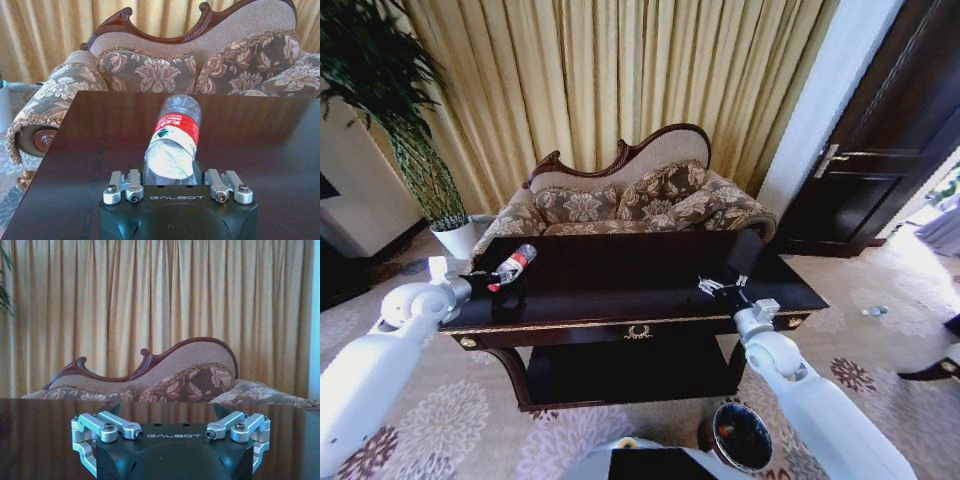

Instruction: Move to the front of the table and place the trash on the table into the trash bin.

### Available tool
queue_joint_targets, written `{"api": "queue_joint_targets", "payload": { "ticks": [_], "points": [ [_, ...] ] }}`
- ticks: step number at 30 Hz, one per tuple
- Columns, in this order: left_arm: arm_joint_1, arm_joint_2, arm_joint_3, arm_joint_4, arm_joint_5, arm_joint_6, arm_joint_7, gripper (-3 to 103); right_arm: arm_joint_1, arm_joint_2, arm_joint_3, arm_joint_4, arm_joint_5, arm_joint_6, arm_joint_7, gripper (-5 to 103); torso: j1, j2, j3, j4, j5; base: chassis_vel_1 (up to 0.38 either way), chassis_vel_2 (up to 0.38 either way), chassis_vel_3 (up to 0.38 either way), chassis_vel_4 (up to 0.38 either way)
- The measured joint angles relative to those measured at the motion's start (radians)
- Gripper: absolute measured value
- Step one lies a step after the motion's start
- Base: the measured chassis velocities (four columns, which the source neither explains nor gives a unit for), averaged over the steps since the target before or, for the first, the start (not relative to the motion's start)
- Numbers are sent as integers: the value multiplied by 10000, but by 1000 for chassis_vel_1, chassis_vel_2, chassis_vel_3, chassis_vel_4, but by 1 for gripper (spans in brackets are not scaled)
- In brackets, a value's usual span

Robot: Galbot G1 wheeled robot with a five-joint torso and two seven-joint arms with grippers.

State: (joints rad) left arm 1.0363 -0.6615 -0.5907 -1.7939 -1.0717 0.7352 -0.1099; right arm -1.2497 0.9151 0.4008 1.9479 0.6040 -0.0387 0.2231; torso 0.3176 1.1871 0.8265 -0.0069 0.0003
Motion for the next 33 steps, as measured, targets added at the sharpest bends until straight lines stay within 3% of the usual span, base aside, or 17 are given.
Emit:
{"api": "queue_joint_targets", "payload": {
  "ticks": [4,6,8,9,12,14,15,16,17,18,20,21,22,23,25,29,33],
  "points": [
    [33,-70,-27,-86,8,0,16,39,28,-18,25,11,16,20,77,100,0,0,0,-1,0,0,0,0,0],
    [57,-92,-58,-110,34,0,65,39,29,-21,29,24,26,20,88,100,0,0,0,-1,0,0,0,0,0],
    [293,-170,-297,-270,583,-200,737,33,31,-74,52,217,223,-30,121,100,0,0,0,-3,2,0,0,0,0],
    [293,-170,-297,-270,583,-200,737,33,31,-74,52,217,223,-30,121,100,0,0,0,-3,2,0,0,0,0],
    [1063,-92,-702,-664,2797,-2300,2795,24,-66,-484,-15,1107,1527,-687,347,100,0,-1,0,4,-1,0,0,0,0],
    [1213,-57,-811,-833,3002,-2616,3017,24,-105,-596,-31,1313,1865,-837,394,100,0,0,0,3,1,0,0,0,0],
    [1483,-18,-988,-1194,3162,-3068,3220,24,-165,-854,-57,1799,2722,-1175,515,100,0,0,-1,0,1,0,0,0,0],
    [1745,7,-1140,-1521,3293,-3518,3308,24,-172,-1086,-71,2201,3469,-1406,676,100,0,1,-1,-2,-1,0,0,0,0],
    [1745,7,-1140,-1521,3293,-3518,3308,24,-172,-1086,-71,2201,3469,-1406,676,100,0,1,-1,-2,-1,0,0,0,0],
    [1933,31,-1234,-1738,3469,-3889,3380,24,-132,-1274,-73,2544,4146,-1590,831,100,-1,1,0,-2,0,0,0,0,0],
    [2320,64,-1399,-2239,4015,-4642,3525,24,193,-1599,-13,3339,6116,-1946,1366,100,-1,1,-1,-1,1,0,0,0,0],
    [2393,62,-1419,-2381,4136,-4754,3535,24,325,-1647,9,3516,6719,-1997,1531,100,-1,1,-1,-1,1,0,0,0,0],
    [2393,62,-1419,-2381,4136,-4754,3535,24,325,-1647,9,3516,6719,-1997,1531,100,-1,1,-1,-1,1,0,0,0,0],
    [2507,18,-1440,-2737,4389,-4918,3538,24,673,-1713,72,3850,7994,-2099,1929,100,-1,1,-1,1,0,0,0,0,0],
    [2600,-77,-1428,-3303,4723,-4999,3347,24,1214,-1725,97,4113,9347,-2150,2446,100,-1,0,-1,1,-1,0,0,0,0],
    [2701,-119,-1353,-3933,5088,-5144,3153,24,1565,-1710,68,4249,10022,-2167,2628,100,0,0,0,1,1,0,0,0,0],
    [2789,-75,-1188,-4407,5810,-5672,3047,23,1632,-1716,12,4462,10329,-2226,2628,100,-1,0,0,-2,2,0,0,0,0]
  ]
}}
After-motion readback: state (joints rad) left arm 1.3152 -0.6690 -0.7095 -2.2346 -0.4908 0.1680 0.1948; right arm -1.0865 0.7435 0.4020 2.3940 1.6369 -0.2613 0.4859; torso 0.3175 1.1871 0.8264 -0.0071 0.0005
